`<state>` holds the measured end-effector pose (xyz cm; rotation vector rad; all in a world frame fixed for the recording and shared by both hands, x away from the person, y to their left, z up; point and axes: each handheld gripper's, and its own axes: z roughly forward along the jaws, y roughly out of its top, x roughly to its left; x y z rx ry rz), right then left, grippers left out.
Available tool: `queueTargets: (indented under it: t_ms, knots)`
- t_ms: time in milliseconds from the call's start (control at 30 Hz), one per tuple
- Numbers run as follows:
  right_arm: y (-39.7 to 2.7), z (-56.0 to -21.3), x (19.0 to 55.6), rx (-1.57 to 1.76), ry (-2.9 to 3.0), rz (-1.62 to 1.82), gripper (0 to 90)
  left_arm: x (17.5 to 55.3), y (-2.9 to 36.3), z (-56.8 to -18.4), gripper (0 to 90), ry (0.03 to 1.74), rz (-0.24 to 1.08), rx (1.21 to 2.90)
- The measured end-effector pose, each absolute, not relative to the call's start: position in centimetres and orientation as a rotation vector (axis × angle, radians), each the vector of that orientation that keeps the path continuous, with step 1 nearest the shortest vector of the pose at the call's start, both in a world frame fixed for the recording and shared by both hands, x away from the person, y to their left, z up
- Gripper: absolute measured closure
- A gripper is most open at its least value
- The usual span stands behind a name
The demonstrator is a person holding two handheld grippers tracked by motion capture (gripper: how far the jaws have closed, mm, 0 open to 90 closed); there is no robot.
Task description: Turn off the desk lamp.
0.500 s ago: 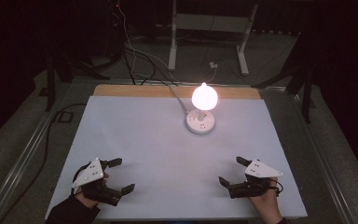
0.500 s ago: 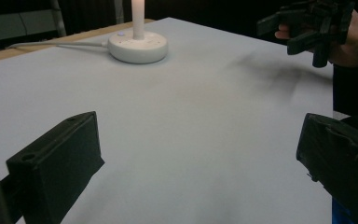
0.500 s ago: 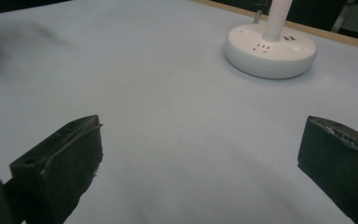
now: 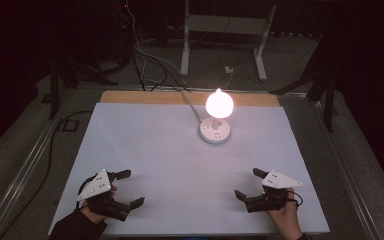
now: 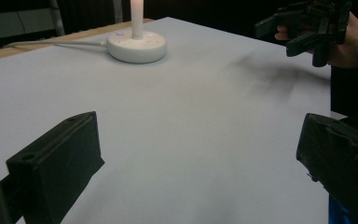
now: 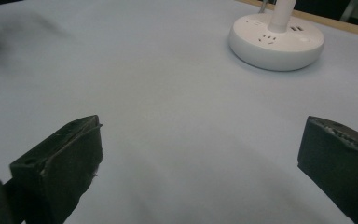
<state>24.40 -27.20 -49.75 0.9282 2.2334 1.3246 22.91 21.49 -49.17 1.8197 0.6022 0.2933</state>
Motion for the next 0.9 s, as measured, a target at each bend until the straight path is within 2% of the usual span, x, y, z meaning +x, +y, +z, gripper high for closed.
queueTargets:
  t_ms: [533,900]
  knots:
    - [-27.3,-49.1,24.3,0.953,2.194,1.34,0.0,22.8,21.6,-49.1,0.5,0.599,0.296,1.801]
    - [-27.9,-47.2,24.7,0.976,2.113,1.4,0.0,22.8,21.5,-49.1,0.5,0.599,0.291,1.793]
